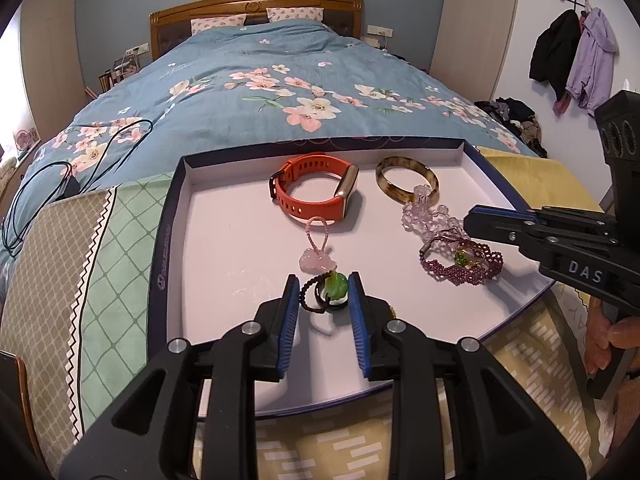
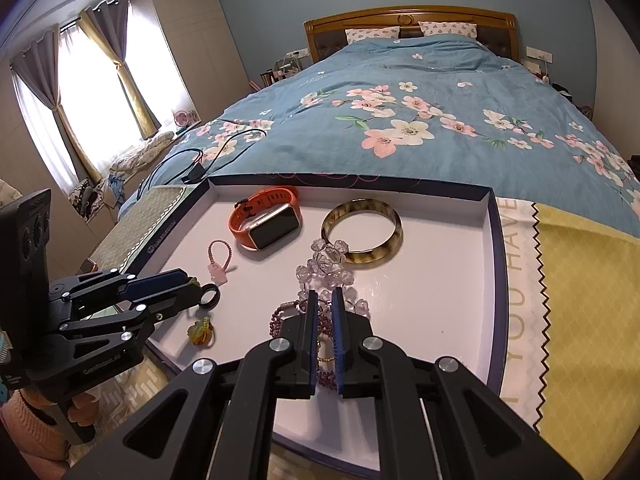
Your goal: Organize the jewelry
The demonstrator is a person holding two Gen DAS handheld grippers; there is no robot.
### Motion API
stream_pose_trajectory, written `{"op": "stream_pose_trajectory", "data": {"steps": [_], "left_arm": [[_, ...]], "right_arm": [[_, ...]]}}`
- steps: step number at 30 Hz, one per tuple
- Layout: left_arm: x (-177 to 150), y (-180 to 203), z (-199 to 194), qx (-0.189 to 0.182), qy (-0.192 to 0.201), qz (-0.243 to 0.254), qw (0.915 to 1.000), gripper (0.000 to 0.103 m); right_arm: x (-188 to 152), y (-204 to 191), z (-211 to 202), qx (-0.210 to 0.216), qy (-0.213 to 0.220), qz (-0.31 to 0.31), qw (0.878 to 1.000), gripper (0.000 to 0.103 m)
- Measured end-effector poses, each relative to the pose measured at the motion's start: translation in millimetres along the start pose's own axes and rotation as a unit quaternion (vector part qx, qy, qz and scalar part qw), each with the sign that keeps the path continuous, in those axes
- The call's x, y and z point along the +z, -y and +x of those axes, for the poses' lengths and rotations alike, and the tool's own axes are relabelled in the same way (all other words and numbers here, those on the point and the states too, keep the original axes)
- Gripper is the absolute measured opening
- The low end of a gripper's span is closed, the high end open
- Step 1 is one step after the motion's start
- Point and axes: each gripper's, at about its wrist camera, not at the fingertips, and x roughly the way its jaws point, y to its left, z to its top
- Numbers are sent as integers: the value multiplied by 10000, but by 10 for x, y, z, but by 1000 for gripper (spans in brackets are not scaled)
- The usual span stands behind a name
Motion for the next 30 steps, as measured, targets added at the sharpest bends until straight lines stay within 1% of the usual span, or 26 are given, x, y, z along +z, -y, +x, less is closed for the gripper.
{"op": "stream_pose_trajectory", "data": {"steps": [3, 7, 8, 9, 10, 11, 12, 13, 14, 16, 18, 19, 20, 22, 24, 26, 29, 30], "left_arm": [[-2, -11, 0, -2, 6, -36, 10000, 30], [-10, -27, -47, 41, 68, -56, 10000, 41], [-14, -32, -68, 42, 87, -63, 9999, 43], [-18, -33, -94, 50, 117, -64, 9999, 43], [-23, -32, -119, 57, 137, -63, 9999, 46], [-29, -34, -147, 71, 162, -64, 9998, 51], [-38, -30, -190, 102, 224, -52, 9997, 53], [-43, -22, -226, 125, 269, -37, 9996, 56], [-49, -16, -268, 139, 316, -20, 9994, 62], [-73, -14, -378, 138, 444, -28, 9989, 74], [-103, -17, -516, 117, 597, -47, 9981, 75], [-122, -21, -581, 105, 666, -79, 9977, 85], [-136, -20, -633, 118, 723, -112, 9973, 95], [-202, -14, -792, 190, 975, -145, 9949, 97], [-258, 5, -899, 226, 1045, -118, 9942, 97], [-322, 6, -1004, 306, 1159, -140, 9927, 97], [-417, 26, -1151, 431, 1362, -121, 9897, 97], [-451, 29, -1201, 465, 1437, -99, 9885, 97]], "right_arm": [[-17, -1, -40, 3, 31, 26, 10000, 7], [-47, -17, -117, -6, 105, 54, 9999, 14], [-62, -17, -141, -15, 122, 59, 9999, 17], [-72, -27, -165, -19, 144, 61, 9999, 19], [-81, -39, -187, -24, 166, 67, 9998, 21], [-91, -46, -213, -27, 186, 76, 9998, 26], [-102, -52, -233, -35, 210, 79, 9997, 28], [-129, -61, -279, -50, 263, 77, 9996, 34], [-145, -73, -313, -59, 306, 87, 9995, 38], [-174, -88, -380, -59, 401, 150, 9991, 61], [-226, -101, -480, -29, 523, 244, 9983, 72], [-239, -114, -506, -36, 548, 248, 9982, 73], [-263, -126, -548, -70, 587, 250, 9979, 78], [-299, -156, -623, -145, 689, 222, 9973, 86], [-339, -201, -693, -231, 746, 159, 9968, 86], [-403, -255, -782, -315, 854, 68, 9958, 91], [-523, -354, -928, -446, 1102, -54, 9929, 96], [-537, -380, -961, -496, 1170, -101, 9918, 96]]}}
